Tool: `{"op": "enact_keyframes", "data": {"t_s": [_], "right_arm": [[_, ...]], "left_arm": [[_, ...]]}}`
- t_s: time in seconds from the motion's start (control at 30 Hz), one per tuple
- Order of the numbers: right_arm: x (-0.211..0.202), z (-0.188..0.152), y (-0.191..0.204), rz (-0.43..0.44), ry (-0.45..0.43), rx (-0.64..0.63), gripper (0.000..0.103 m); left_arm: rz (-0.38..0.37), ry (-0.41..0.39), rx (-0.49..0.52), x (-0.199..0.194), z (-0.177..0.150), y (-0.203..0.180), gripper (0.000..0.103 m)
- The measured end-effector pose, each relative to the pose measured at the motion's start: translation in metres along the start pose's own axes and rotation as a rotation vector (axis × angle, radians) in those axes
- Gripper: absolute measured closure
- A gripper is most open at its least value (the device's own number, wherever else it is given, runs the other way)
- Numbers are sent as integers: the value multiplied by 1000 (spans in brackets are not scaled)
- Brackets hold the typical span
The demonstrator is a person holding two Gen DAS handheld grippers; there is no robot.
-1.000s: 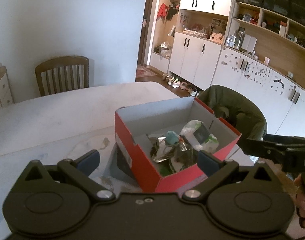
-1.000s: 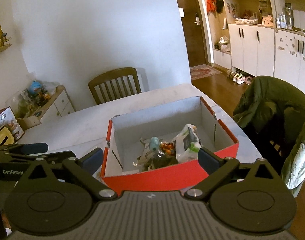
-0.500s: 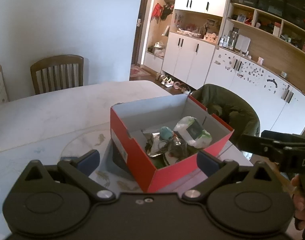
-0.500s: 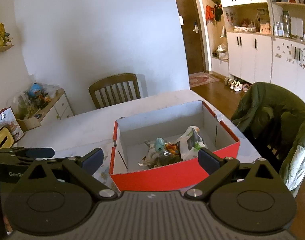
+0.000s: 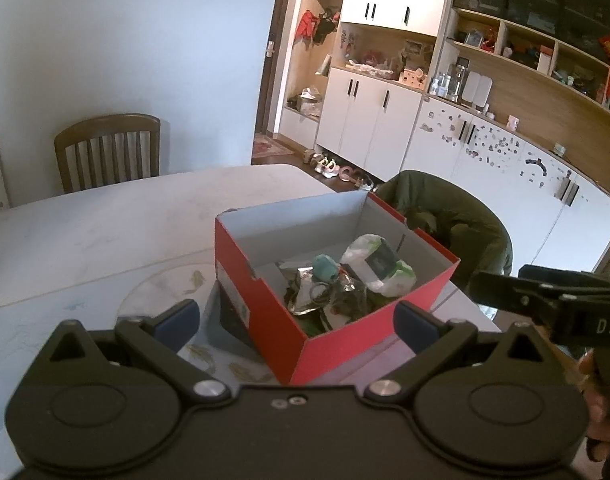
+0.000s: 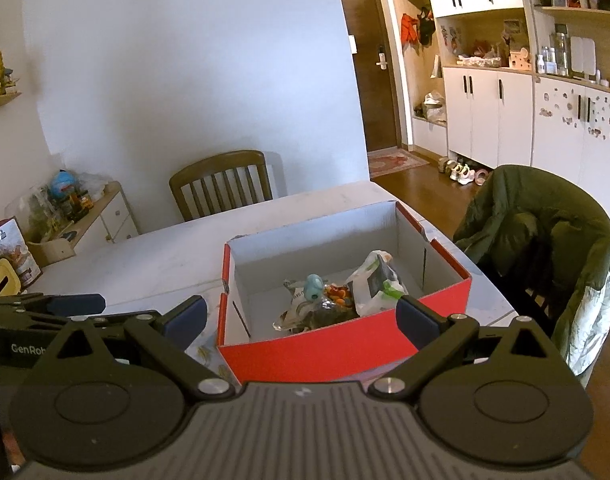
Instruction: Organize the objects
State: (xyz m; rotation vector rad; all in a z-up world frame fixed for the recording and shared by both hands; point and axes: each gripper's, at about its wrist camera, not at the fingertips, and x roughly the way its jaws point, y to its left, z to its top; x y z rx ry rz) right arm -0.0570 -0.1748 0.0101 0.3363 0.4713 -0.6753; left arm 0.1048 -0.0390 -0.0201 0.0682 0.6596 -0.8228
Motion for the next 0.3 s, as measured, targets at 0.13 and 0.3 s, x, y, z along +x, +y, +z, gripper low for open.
{"op": "enact_keyframes", "data": {"t_s": [0.13,0.3], "right_arm": [[1,1,1,-1,1,-1,2],[3,2,2,6,9,-3,2]], "left_arm": [[7,-2,-8,0,1,4,0],[24,-1,-18,1,2,10,0]]}}
